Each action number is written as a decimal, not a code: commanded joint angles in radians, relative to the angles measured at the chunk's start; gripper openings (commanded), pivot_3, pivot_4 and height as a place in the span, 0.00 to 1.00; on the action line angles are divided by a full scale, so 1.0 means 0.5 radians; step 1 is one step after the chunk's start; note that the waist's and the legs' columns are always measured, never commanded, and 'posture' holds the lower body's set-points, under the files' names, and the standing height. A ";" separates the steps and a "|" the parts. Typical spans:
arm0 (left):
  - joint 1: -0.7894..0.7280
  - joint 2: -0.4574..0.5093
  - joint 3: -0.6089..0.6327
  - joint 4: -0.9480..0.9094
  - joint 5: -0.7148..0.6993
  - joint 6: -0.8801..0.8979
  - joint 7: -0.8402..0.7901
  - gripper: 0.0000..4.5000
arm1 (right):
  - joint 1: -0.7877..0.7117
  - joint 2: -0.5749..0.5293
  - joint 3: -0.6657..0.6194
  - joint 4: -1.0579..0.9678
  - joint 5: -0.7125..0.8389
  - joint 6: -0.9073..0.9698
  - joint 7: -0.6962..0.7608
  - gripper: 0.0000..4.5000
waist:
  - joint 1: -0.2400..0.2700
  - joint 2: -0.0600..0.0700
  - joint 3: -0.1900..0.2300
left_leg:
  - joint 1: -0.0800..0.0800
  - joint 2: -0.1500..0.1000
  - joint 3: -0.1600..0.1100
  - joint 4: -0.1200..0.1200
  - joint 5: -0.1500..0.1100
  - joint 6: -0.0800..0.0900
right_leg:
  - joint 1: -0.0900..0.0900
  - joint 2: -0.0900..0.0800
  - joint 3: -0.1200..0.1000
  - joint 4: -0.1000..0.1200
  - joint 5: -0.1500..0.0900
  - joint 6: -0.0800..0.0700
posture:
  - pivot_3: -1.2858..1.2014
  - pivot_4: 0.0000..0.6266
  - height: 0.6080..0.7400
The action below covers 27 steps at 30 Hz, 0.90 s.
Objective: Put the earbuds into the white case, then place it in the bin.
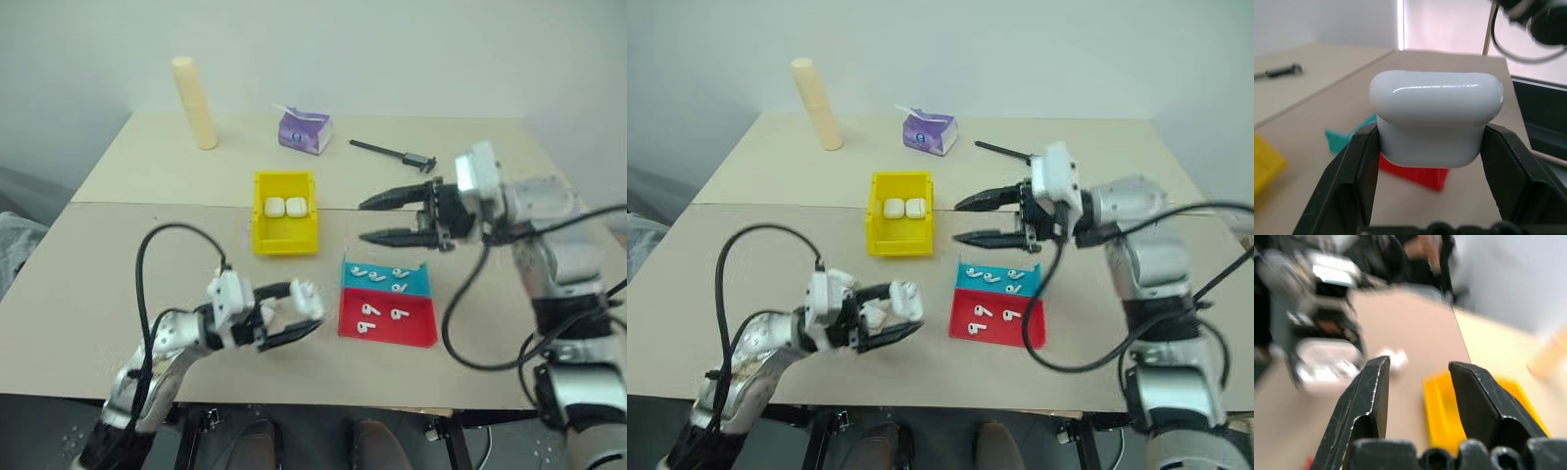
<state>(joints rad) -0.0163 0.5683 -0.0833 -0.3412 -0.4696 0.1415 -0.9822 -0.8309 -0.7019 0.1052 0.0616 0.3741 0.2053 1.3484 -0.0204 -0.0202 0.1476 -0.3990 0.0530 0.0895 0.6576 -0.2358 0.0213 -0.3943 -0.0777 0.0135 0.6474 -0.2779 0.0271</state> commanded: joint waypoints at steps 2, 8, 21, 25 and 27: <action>0.189 0.097 0.137 -0.139 0.050 -0.121 -0.010 0.62 | -0.371 -0.103 0.442 0.297 -0.571 -0.134 0.187 0.53 | 0.006 0.001 0.001 | -0.003 0.000 0.001 -0.001 0.000 0.000 | -0.005 0.000 0.001 0.001 0.000 -0.001 | 0.52 0.24 1.00; 0.286 0.033 0.170 -0.178 0.093 -0.169 0.102 0.62 | -0.665 -0.024 0.847 0.792 -1.074 -0.537 0.333 0.53 | 0.023 0.002 0.001 | -0.017 -0.001 0.004 0.000 0.000 0.000 | -0.018 -0.003 0.000 0.000 0.001 0.000 | 0.52 0.24 1.00; 0.369 -0.065 0.070 -0.257 0.205 -0.199 0.231 0.62 | -0.647 0.185 1.016 0.947 -1.442 -0.472 0.335 0.53 | 0.013 0.003 0.001 | -0.017 0.001 0.006 0.000 0.000 0.000 | -0.019 -0.002 0.000 0.004 0.001 -0.001 | 0.52 0.24 1.00; 0.359 -0.075 0.059 -0.250 0.216 -0.192 0.240 0.62 | -0.604 0.205 1.014 0.936 -1.485 -0.423 0.330 0.53 | 0.013 0.003 0.001 | -0.016 0.001 0.005 0.000 0.000 0.000 | -0.019 -0.002 0.000 0.004 0.002 -0.002 | 0.52 0.24 1.00; 0.339 -0.083 0.046 -0.235 0.226 -0.188 0.248 0.62 | -0.583 0.225 1.011 0.955 -1.513 -0.382 0.297 0.53 | 0.013 0.003 0.001 | -0.016 0.001 0.006 0.000 0.000 0.000 | -0.019 -0.002 0.000 0.004 0.002 -0.002 | 0.52 0.24 1.00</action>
<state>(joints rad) 0.1638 0.5347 -0.0522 -0.4240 -0.3553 0.0660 -0.8648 -1.1185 -0.5933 0.6191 0.5569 -0.3720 -0.0097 1.5025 -0.0140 -0.0188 0.1481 -0.4070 0.0535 0.0923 0.6577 -0.2356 0.0211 -0.4038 -0.0788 0.0138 0.6496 -0.2770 0.0262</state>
